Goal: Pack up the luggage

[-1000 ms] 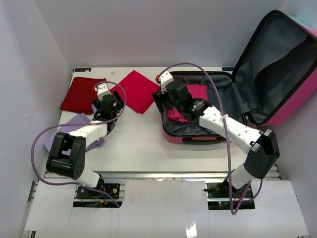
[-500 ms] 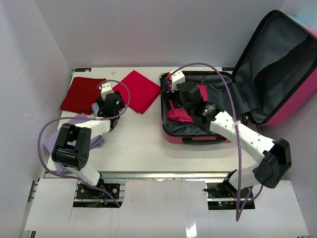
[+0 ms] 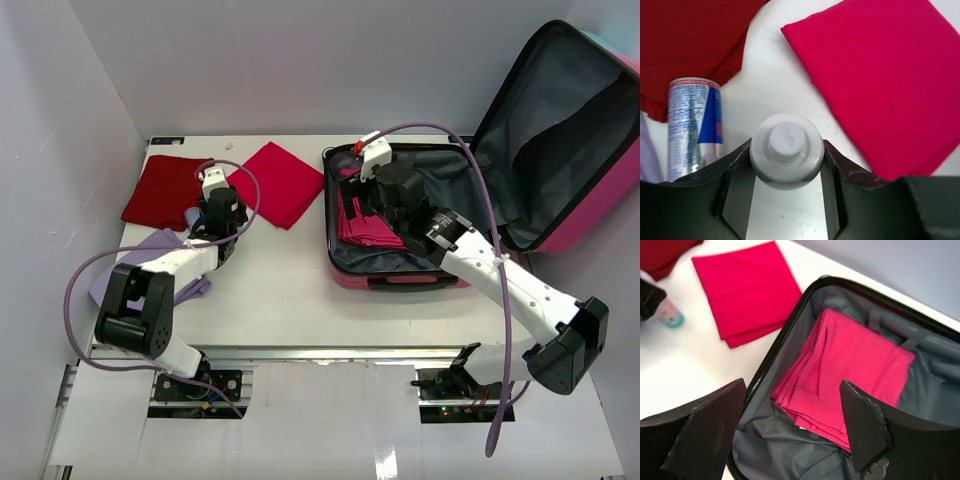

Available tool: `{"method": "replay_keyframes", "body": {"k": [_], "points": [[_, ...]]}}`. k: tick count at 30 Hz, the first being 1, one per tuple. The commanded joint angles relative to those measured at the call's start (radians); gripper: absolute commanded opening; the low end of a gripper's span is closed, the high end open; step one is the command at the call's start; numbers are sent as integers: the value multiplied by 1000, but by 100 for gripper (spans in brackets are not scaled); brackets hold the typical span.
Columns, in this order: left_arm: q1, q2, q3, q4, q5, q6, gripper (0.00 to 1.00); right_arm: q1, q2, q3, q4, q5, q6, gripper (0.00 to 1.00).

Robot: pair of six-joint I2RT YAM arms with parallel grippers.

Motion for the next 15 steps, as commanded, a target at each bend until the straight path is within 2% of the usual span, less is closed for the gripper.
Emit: {"method": "replay_keyframes", "body": {"k": [1,6,10,12,15], "points": [[-85,-201,38,-82,2,15,0,-3,-96,57,-54,132,44,82],[-275,-275,160,-164,18,83,0,-42,-224,44,-121,297,81,82],[-402,-277,255,-185,174,142,0,-49,-359,-16,-118,449,130,82],[-480,-265,282,-171,249,207,0,-49,-423,-56,-108,472,152,82],[-574,-204,357,-201,269,328,0,-49,-533,-121,-74,470,164,82]]}}
